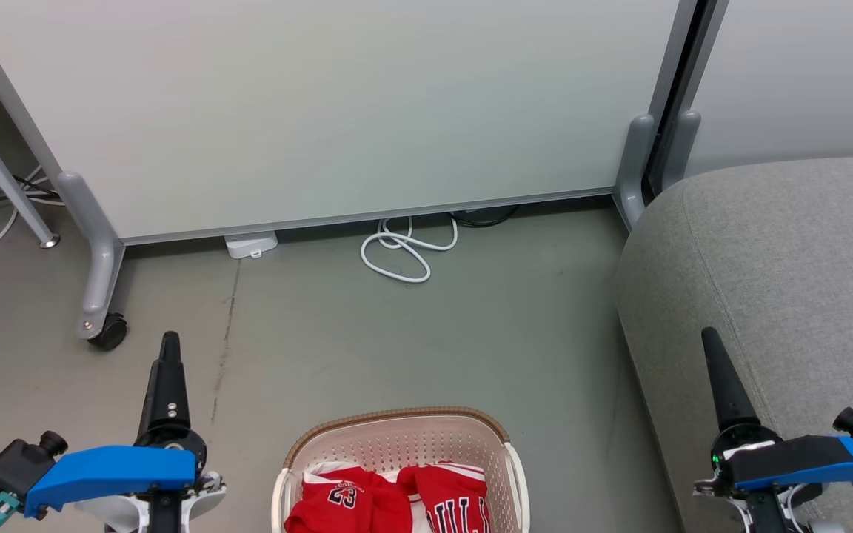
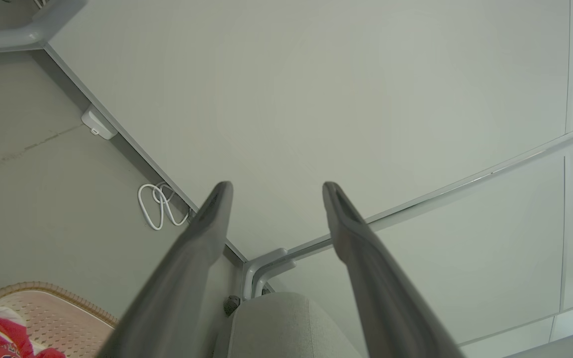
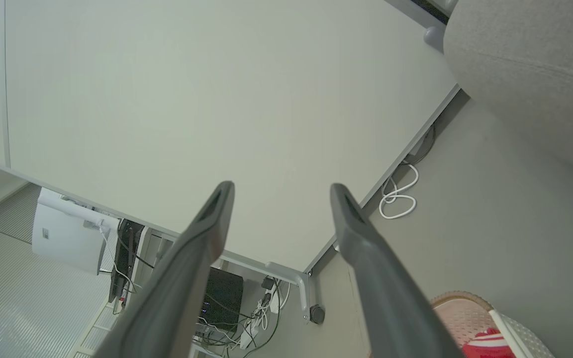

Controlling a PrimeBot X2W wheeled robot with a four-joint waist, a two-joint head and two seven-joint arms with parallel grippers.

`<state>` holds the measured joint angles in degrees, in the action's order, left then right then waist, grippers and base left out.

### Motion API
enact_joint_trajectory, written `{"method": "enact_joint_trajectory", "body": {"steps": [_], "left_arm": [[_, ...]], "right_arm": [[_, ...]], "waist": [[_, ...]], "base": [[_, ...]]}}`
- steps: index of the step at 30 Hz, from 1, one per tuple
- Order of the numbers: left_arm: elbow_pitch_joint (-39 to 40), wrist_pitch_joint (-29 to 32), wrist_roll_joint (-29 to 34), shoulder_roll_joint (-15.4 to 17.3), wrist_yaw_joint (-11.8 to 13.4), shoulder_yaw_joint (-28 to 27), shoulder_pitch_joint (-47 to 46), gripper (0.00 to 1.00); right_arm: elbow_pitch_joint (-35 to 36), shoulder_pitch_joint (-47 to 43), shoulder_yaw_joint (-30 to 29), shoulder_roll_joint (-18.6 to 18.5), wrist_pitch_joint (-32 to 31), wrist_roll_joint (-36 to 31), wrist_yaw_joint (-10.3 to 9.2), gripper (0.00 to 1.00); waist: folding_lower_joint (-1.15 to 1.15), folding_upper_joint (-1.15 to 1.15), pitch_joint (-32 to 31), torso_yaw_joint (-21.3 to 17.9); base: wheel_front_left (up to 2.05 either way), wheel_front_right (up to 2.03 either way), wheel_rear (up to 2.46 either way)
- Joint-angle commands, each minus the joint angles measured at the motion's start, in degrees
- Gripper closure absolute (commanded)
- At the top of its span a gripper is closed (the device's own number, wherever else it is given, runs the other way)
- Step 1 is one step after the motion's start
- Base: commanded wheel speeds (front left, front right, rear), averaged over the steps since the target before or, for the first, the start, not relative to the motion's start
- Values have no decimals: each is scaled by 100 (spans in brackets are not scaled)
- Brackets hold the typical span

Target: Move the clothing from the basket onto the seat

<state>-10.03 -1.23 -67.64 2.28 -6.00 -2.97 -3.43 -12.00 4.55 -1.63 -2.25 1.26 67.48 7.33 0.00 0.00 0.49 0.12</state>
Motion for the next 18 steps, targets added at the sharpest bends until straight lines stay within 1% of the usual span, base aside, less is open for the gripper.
{"method": "enact_joint_trajectory", "body": {"steps": [1, 7, 13, 18], "left_arm": [[141, -63, 309, 48, 33, 55, -144, 0], [219, -189, 1168, 51, 172, 226, -138, 0], [194, -309, 1989, 58, 256, 399, -133, 0], [155, -402, 2514, 81, 330, 505, -139, 0]], "right_arm": [[109, 36, 46, -35, 60, -287, 11, 0], [121, 36, 122, -39, 187, -1000, 12, 0], [118, 41, 174, -43, 306, -1612, 13, 0], [114, 43, 229, -47, 398, -2143, 14, 0]], "waist": [[0, 0, 1, 0], [0, 0, 4, 5], [0, 0, 4, 12], [0, 0, 5, 16]], "base": [[0, 0, 0], [0, 0, 0], [0, 0, 0], [0, 0, 0]]}}
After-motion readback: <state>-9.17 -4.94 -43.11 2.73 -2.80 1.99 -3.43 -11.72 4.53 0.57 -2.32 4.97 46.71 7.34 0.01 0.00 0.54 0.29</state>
